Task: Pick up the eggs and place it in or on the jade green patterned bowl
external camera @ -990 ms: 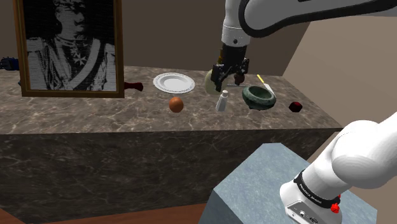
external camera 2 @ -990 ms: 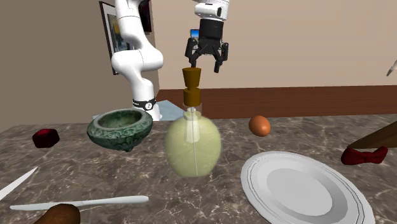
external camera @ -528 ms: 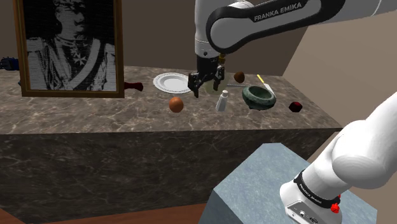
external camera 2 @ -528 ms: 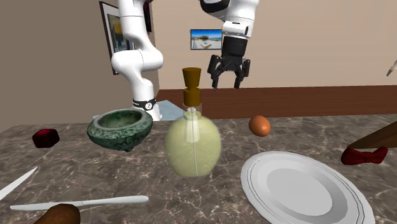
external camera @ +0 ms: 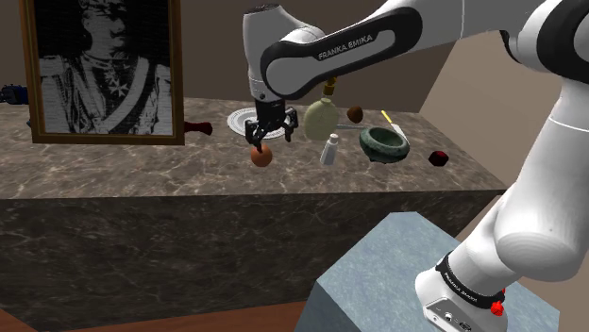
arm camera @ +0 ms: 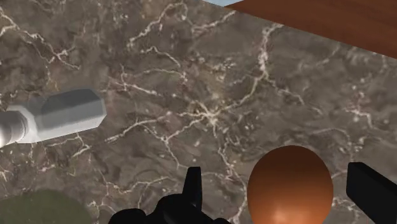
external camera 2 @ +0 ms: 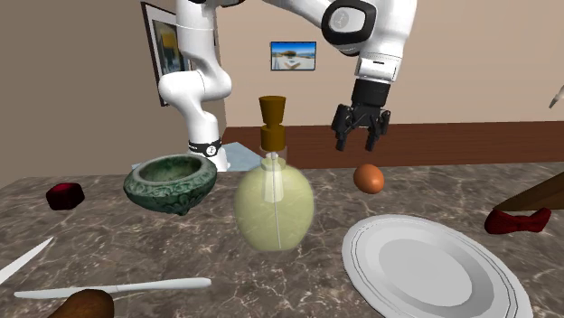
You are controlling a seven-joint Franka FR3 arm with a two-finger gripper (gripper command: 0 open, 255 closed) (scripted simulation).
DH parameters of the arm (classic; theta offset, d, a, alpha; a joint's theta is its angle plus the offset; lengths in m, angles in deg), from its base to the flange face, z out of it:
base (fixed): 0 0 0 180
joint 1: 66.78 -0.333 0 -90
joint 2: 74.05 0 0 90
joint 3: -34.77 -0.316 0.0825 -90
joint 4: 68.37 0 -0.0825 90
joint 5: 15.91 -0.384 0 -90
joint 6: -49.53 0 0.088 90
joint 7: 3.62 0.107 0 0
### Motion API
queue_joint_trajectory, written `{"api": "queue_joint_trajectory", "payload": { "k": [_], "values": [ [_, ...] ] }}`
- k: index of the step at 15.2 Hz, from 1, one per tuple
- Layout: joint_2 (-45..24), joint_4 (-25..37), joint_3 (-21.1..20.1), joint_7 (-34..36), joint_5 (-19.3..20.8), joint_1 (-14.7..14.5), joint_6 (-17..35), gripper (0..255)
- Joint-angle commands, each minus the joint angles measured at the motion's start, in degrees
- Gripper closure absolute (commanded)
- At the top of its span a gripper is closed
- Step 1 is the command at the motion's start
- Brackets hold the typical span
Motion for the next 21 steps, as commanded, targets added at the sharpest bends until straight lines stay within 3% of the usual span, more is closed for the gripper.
{"api": "queue_joint_trajectory", "payload": {
  "k": [1,2,10,18,19,21],
  "values": [
    [-5.7,5.4,0.1,2.1,2.3,-1.4,-0.4,0],
    [-7.7,7.5,0.3,2.7,3.1,-2.0,-0.6,0],
    [-9.6,4.2,1.1,3.5,4.2,-1.8,4.5,0],
    [-9.6,4.2,1.1,3.5,4.2,-1.8,4.4,0],
    [-9.6,4.2,1.1,3.5,4.2,-1.8,4.4,255],
    [-9.6,4.3,1.1,3.5,4.2,-1.8,4.4,255]
  ]
}}
